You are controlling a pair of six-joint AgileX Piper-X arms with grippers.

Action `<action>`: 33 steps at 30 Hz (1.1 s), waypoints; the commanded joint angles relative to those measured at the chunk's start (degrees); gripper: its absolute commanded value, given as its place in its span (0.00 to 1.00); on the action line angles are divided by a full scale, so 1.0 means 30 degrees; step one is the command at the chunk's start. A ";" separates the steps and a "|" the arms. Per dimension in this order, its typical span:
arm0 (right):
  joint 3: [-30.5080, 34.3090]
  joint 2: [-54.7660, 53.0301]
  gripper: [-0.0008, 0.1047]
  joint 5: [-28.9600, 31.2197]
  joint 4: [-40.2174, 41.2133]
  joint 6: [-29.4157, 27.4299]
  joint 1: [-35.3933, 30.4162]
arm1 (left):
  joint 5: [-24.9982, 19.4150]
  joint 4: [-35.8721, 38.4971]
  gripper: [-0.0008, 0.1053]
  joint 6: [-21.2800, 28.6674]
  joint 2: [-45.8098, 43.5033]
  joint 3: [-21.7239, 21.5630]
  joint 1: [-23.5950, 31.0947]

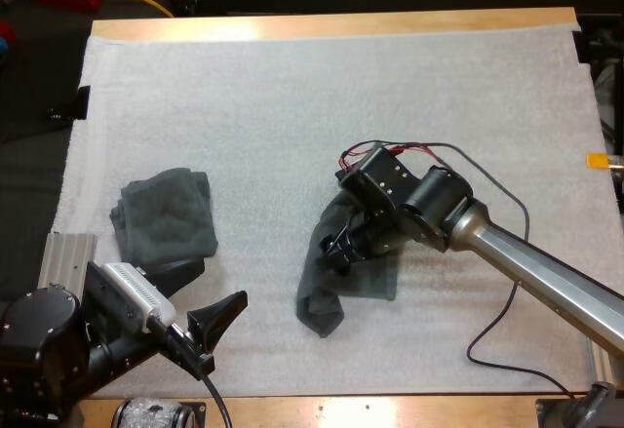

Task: Pick towel from pile, fold and stack

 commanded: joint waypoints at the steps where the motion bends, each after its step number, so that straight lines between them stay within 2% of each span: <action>1: -0.0053 -0.0295 0.77 -0.0619 0.0151 -0.0041 0.0020 | 0.0214 -0.0031 0.66 -0.0082 0.0043 -0.0118 -0.0067; 8: -0.0053 -0.1068 0.77 -0.0338 0.0289 -0.0041 0.0020 | 0.0214 -0.0031 0.66 -0.0082 0.0043 -0.0118 -0.0067; 16: -0.0053 -0.2702 0.77 0.1607 0.0480 -0.0041 0.0020 | 0.0214 -0.0031 0.66 -0.0082 0.0043 -0.0118 -0.0067; 25: -0.0053 -0.4105 0.77 0.3608 0.2810 -0.0041 0.0020 | 0.0214 -0.0031 0.66 -0.0082 0.0043 -0.0118 -0.0067; 33: 0.0159 -0.5075 0.77 0.6771 0.4355 0.0003 0.0020 | 0.0214 0.0378 0.66 -0.0082 0.0043 -0.0118 -0.0067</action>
